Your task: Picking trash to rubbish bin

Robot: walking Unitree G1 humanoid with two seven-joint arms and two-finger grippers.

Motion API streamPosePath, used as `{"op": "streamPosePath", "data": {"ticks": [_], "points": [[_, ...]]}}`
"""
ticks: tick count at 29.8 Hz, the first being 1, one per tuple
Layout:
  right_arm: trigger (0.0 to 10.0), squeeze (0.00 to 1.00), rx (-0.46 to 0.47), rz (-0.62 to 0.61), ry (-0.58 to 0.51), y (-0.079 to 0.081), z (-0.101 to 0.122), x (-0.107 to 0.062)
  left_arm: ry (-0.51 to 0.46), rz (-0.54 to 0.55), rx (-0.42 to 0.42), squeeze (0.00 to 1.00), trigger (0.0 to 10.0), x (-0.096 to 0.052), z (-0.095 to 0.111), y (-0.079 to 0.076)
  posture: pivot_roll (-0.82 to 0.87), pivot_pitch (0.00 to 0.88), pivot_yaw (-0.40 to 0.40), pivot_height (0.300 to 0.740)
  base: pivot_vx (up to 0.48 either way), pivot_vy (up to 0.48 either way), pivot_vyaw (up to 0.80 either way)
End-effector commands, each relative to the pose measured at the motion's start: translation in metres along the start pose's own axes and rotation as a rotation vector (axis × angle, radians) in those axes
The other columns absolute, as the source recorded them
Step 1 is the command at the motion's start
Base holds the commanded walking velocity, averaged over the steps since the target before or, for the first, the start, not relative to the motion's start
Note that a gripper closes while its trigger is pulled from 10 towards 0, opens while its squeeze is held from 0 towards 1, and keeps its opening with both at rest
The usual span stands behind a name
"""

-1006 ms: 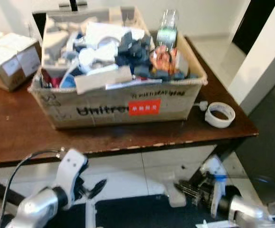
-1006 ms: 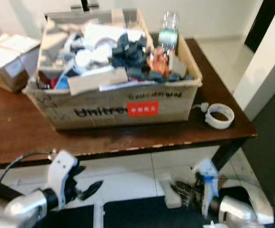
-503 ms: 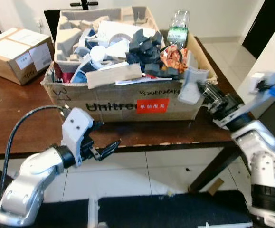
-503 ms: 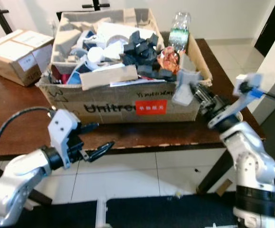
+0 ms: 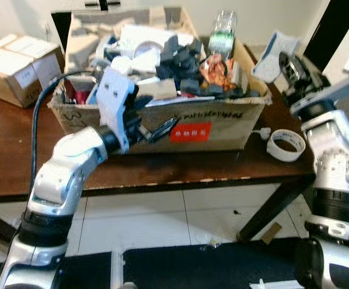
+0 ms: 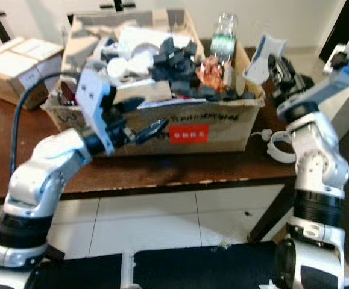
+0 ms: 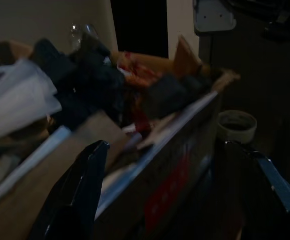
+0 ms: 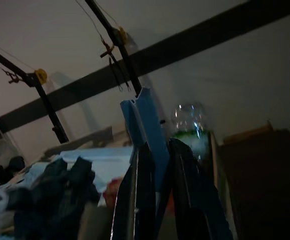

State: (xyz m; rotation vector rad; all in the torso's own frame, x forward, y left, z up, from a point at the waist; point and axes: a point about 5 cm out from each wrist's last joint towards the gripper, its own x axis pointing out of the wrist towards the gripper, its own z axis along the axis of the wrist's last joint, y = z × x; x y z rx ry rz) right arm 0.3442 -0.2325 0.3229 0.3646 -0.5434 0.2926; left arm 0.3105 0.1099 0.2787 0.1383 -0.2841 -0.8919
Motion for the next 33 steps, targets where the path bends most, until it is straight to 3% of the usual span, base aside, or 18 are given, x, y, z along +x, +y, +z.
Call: {"op": "streamPosePath", "data": {"ticks": [1,7,10,16,29,30,33], "points": [[10.0,0.00,-0.037,0.005,-0.009,0.002,0.004,0.005,0.017,-0.001,0.007,0.00,10.0,0.005,-0.002,0.001,0.07,0.128,0.039,0.740,0.000,0.000,0.00],[10.0,0.00,-0.259,0.065,0.098,0.007,-0.010,0.023,0.041,0.035,0.018,0.00,10.0,0.023,0.005,0.012,0.07,0.132,0.039,0.740,0.000,0.000,0.00],[10.0,0.00,-0.297,0.115,0.101,0.017,-0.014,0.036,0.064,0.072,0.044,0.00,10.0,0.028,0.006,0.021,0.07,0.134,0.041,0.740,0.000,0.000,0.00],[10.0,0.00,-0.332,0.185,0.125,0.032,-0.026,0.045,0.076,0.113,0.044,0.00,10.0,0.027,0.004,0.030,0.07,0.136,0.041,0.740,0.000,0.000,0.00],[10.0,0.00,-0.437,0.265,0.195,0.043,-0.048,0.054,0.026,0.083,-0.018,0.00,10.0,0.032,0.009,0.027,0.08,0.141,0.032,0.740,0.000,0.000,0.00],[10.0,1.00,-0.452,0.271,0.206,0.043,-0.049,0.054,0.004,0.059,-0.045,0.00,10.0,0.032,0.012,0.024,0.08,0.143,0.030,0.740,0.000,0.000,0.00],[10.0,1.00,-0.459,0.270,0.210,0.043,-0.049,0.055,-0.015,0.038,-0.065,0.00,10.0,0.032,0.015,0.022,0.08,0.143,0.030,0.740,0.000,0.000,0.00]]}}
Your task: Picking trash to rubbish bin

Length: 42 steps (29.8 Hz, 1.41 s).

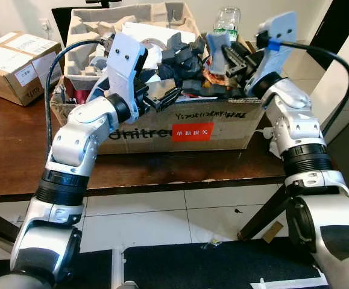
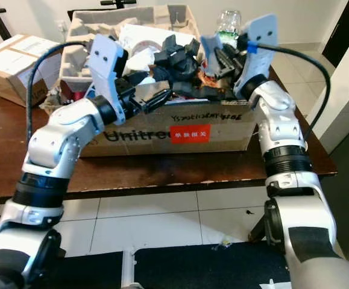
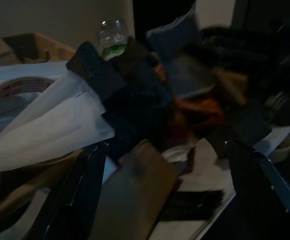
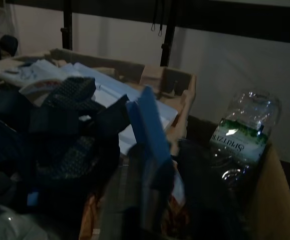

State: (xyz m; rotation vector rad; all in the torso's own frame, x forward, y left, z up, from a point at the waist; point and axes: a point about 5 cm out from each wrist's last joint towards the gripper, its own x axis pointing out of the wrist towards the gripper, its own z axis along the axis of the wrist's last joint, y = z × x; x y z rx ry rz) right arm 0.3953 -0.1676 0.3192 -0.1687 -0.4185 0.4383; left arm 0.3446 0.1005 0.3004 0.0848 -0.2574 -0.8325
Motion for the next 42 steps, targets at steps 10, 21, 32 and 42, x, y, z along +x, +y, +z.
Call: {"op": "streamPosePath", "data": {"ticks": [10,21,32,42], "points": [[10.0,0.00,0.008,-0.049,-0.073,-0.012,0.019,0.006,-0.043,-0.074,-0.030,0.00,10.0,-0.002,0.010,-0.006,0.07,0.141,0.033,0.740,0.000,0.000,0.00],[10.0,0.00,0.107,-0.095,-0.191,-0.043,0.054,-0.002,-0.064,-0.085,-0.038,0.00,10.0,-0.006,0.016,-0.005,0.07,0.140,0.037,0.740,0.000,0.000,0.00],[10.0,0.00,0.378,0.506,-0.216,-0.007,0.062,-0.074,-0.018,-0.435,-0.086,0.00,10.0,-0.061,0.011,-0.039,0.07,0.139,0.034,0.740,0.000,0.000,0.00],[10.0,0.00,0.296,0.829,0.215,0.037,0.005,-0.129,0.237,-0.552,-0.058,0.00,10.0,-0.083,-0.020,-0.052,0.07,0.131,0.041,0.740,0.000,0.000,0.00]]}}
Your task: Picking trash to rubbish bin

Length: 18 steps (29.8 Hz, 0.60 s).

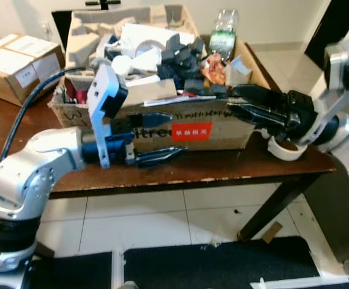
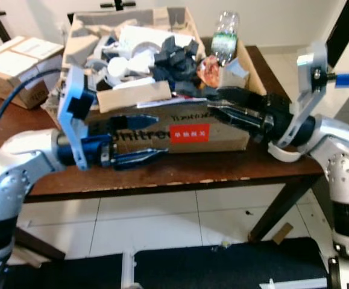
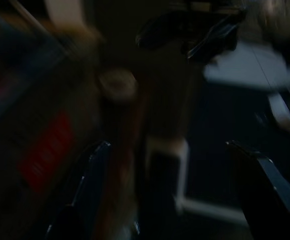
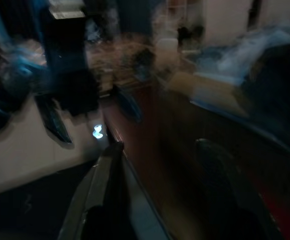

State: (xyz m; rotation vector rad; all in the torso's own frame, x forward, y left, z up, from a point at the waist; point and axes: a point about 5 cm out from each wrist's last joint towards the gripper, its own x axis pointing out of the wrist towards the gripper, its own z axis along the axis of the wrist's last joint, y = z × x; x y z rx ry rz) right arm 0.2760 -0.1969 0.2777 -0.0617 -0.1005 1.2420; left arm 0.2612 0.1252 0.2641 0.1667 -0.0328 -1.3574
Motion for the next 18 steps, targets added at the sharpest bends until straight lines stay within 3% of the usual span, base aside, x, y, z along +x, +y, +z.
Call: {"op": "streamPosePath", "data": {"ticks": [1,3,4,5,6,8,10,11,13,14,16,18], "points": [[10.0,0.00,0.038,0.044,0.163,0.012,-0.033,0.002,0.150,-0.031,-0.051,0.00,10.0,-0.001,-0.028,-0.009,0.07,0.127,0.042,0.740,0.000,0.000,0.00],[10.0,0.00,0.038,0.044,0.163,0.012,-0.033,0.002,0.150,-0.031,-0.051,0.00,10.0,-0.001,-0.028,-0.009,0.07,0.127,0.042,0.740,0.000,0.000,0.00],[10.0,0.00,0.075,0.042,0.248,0.018,-0.053,0.001,0.224,-0.033,-0.100,0.00,10.0,-0.002,-0.049,-0.014,0.07,0.126,0.044,0.740,0.000,0.000,0.00],[10.0,0.00,0.075,0.042,0.248,0.018,-0.053,0.001,0.224,-0.033,-0.100,0.00,10.0,-0.002,-0.049,-0.014,0.07,0.126,0.044,0.740,0.000,0.000,0.00],[10.0,0.00,0.099,0.021,0.326,0.021,-0.073,0.001,0.300,-0.007,-0.153,0.00,10.0,-0.003,-0.074,-0.017,0.07,0.124,0.042,0.740,0.000,0.000,0.00],[10.0,0.00,0.099,0.021,0.326,0.021,-0.073,0.001,0.300,-0.007,-0.153,0.00,10.0,-0.003,-0.074,-0.017,0.07,0.124,0.042,0.740,0.000,0.000,0.00],[10.0,0.00,0.139,-0.041,0.497,0.026,-0.120,-0.001,0.421,0.100,-0.263,0.00,10.0,-0.004,-0.127,-0.022,0.07,0.122,0.038,0.740,0.000,0.000,0.00],[10.0,0.00,0.139,-0.041,0.497,0.026,-0.120,-0.001,0.421,0.100,-0.263,0.00,10.0,-0.004,-0.127,-0.022,0.07,0.122,0.038,0.740,0.000,0.000,0.00],[10.0,0.00,0.184,-0.064,0.597,0.033,-0.151,-0.004,0.483,0.157,-0.358,0.00,10.0,-0.005,-0.158,-0.029,0.07,0.121,0.038,0.740,0.000,0.000,0.00],[10.0,0.00,0.184,-0.064,0.597,0.033,-0.151,-0.004,0.483,0.157,-0.358,0.00,10.0,-0.005,-0.158,-0.029,0.07,0.121,0.038,0.740,0.000,0.000,0.00],[10.0,0.00,0.269,-0.079,0.658,0.046,-0.183,-0.008,0.529,0.163,-0.472,0.00,10.0,-0.005,-0.183,-0.044,0.07,0.117,0.038,0.740,0.000,0.000,0.00],[10.0,0.00,0.305,-0.101,0.680,0.050,-0.195,-0.009,0.562,0.178,-0.509,0.00,10.0,-0.005,-0.195,-0.049,0.07,0.117,0.038,0.740,0.000,0.000,0.00]]}}
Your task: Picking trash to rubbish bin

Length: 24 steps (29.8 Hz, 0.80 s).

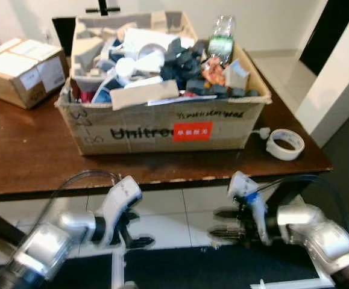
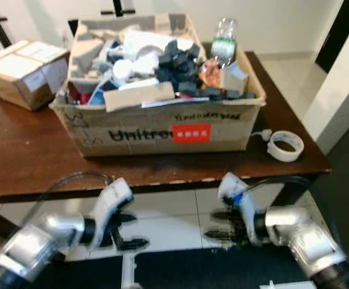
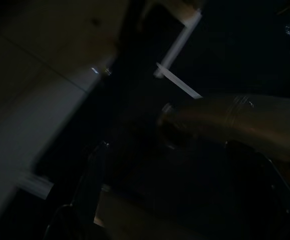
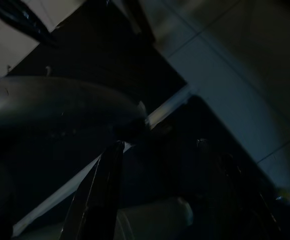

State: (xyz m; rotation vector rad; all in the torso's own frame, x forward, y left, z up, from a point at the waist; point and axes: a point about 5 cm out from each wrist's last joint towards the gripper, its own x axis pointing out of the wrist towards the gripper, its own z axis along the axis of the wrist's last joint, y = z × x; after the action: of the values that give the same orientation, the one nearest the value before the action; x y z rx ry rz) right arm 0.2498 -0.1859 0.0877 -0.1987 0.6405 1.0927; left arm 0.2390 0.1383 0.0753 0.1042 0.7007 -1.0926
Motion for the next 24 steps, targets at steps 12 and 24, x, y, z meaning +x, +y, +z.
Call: {"op": "streamPosePath", "data": {"ticks": [12,24], "points": [[10.0,0.00,0.323,-0.332,0.227,0.010,-0.109,0.055,0.292,0.481,-0.235,0.00,10.0,0.022,-0.110,0.033,0.05,0.099,0.043,0.740,0.000,0.000,0.00],[10.0,0.00,0.730,-0.845,0.143,0.024,-0.162,0.060,0.229,0.834,-0.280,0.00,10.0,0.019,-0.131,0.049,0.04,0.045,0.043,0.740,0.000,0.000,0.00]]}}
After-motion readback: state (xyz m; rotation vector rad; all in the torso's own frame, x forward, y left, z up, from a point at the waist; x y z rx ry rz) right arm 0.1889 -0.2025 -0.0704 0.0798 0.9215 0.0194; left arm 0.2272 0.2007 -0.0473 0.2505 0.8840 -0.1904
